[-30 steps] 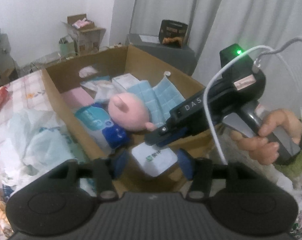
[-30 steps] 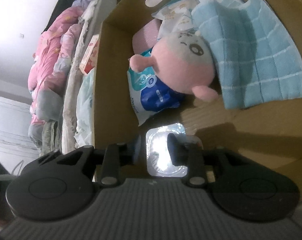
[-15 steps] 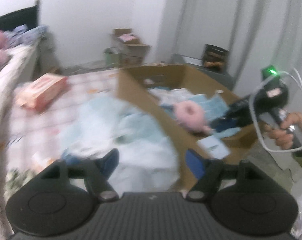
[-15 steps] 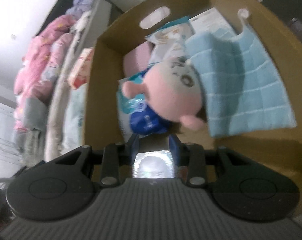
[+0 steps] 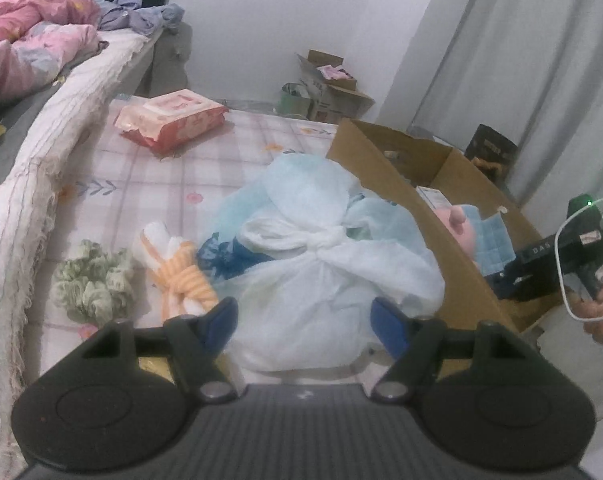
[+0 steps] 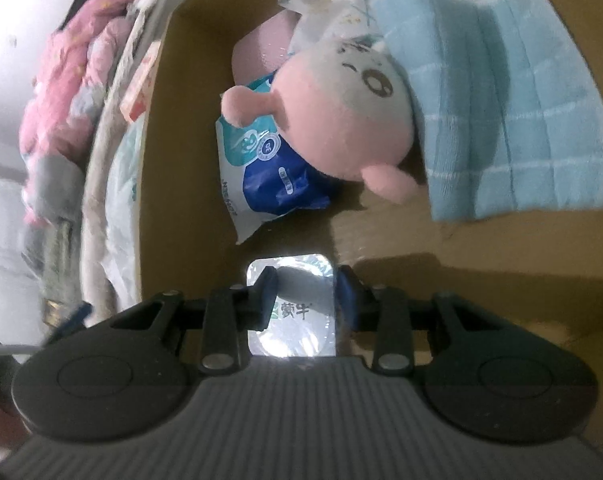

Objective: Organize soft objects
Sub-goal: 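Release the cup and return the right tool to the bed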

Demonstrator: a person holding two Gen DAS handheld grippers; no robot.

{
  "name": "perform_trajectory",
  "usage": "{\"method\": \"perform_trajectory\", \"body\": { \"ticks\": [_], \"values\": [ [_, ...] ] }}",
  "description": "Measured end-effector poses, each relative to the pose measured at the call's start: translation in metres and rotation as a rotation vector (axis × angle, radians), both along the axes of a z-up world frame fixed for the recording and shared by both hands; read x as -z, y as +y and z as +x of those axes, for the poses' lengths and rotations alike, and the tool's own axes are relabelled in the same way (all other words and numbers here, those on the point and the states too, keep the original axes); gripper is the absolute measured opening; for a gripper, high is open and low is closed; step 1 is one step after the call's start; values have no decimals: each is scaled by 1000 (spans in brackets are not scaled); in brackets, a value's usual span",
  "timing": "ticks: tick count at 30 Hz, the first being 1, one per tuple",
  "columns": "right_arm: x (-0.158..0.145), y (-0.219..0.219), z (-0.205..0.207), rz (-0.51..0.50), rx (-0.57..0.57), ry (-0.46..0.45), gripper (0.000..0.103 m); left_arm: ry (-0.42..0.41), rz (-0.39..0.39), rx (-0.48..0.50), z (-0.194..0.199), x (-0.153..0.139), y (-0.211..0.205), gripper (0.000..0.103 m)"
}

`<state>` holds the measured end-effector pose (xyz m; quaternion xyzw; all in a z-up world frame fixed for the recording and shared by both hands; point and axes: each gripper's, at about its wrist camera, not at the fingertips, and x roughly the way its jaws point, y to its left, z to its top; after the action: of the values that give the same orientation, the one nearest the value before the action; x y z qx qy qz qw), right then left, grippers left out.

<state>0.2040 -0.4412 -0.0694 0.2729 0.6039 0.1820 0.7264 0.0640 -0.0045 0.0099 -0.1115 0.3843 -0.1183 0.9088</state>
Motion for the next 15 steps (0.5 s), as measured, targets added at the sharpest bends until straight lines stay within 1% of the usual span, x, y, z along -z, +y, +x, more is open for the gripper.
{"method": "perform_trajectory", "body": {
  "ticks": [3, 8, 9, 12, 14, 15],
  "values": [
    [5, 1, -3, 36, 34, -2, 29, 8, -3, 1, 0, 3, -1, 74],
    [7, 7, -8, 55, 52, -26, 30, 3, 9, -10, -4, 5, 1, 74],
    [7, 9, -10, 60, 54, -30, 32, 1, 13, -15, -6, 5, 2, 74],
    [6, 11, -14, 60, 65, -39, 32, 0, 24, -36, -11, 7, 7, 74],
    [0, 11, -19, 63, 77, -69, 32, -1, 32, -49, -16, 7, 11, 75],
    [-5, 10, -20, 61, 84, -89, 36, -3, 38, -55, -18, 7, 13, 76]
  ]
}}
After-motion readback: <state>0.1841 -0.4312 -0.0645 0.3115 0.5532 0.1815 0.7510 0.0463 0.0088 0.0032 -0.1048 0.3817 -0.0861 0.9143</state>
